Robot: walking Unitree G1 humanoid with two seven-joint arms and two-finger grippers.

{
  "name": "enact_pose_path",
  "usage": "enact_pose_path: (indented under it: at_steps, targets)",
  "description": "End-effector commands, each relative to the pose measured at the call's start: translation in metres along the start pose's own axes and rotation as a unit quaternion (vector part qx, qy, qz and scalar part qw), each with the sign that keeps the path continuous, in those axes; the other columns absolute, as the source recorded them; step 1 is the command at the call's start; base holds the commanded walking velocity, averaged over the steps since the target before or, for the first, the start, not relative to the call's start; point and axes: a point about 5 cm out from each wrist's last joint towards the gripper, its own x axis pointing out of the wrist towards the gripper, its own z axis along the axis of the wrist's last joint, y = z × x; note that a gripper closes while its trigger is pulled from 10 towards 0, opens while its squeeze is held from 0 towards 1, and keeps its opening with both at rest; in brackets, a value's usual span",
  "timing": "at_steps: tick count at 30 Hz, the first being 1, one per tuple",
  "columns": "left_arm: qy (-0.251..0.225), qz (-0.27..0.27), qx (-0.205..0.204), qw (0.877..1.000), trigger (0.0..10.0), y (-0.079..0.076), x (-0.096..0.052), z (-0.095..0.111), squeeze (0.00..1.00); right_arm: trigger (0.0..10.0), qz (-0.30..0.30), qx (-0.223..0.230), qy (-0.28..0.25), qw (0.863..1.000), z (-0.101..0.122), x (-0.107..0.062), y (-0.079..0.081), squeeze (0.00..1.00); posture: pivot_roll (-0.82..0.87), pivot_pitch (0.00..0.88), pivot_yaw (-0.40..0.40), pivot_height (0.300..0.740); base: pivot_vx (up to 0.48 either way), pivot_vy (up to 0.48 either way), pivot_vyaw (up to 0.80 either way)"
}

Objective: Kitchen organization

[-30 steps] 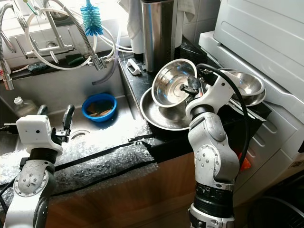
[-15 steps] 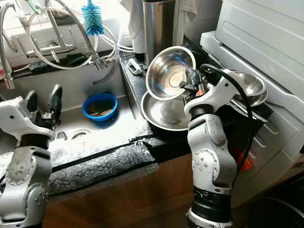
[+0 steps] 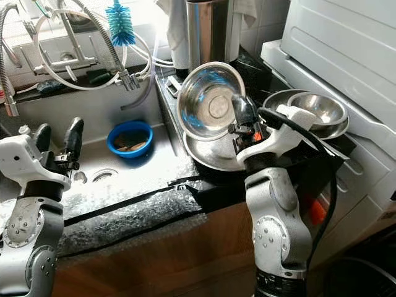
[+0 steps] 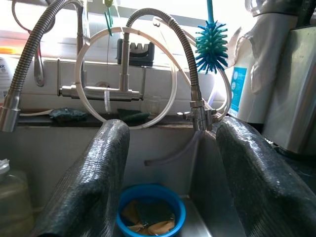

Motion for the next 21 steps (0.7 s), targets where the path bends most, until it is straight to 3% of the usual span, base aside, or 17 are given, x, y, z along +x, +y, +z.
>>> enact_pose_path:
  at_steps: [1,17,21]
  targets:
    - [0.004,0.011,0.003,1.0,10.0,0.0048,-0.0005,-0.0015,0.0,10.0,0.016,0.004,-0.031,0.999,0.0103,0.0021,0.0065,0.0,-0.17,0.066,0.085,0.74,0.0,0.0,0.0]
    - [0.017,0.012,-0.015,1.0,10.0,0.0023,-0.0009,-0.0074,0.0,10.0,0.017,0.0,-0.037,0.999,0.0067,0.0016,0.0082,0.0,-0.16,0.063,0.093,0.74,0.0,0.0,0.0]
    - [0.016,0.011,-0.016,1.0,10.0,0.0021,-0.0001,-0.0065,0.0,10.0,0.017,0.0,-0.037,0.999,0.0057,0.0025,0.0087,0.0,-0.16,0.06,0.093,0.74,0.0,0.386,0.0]
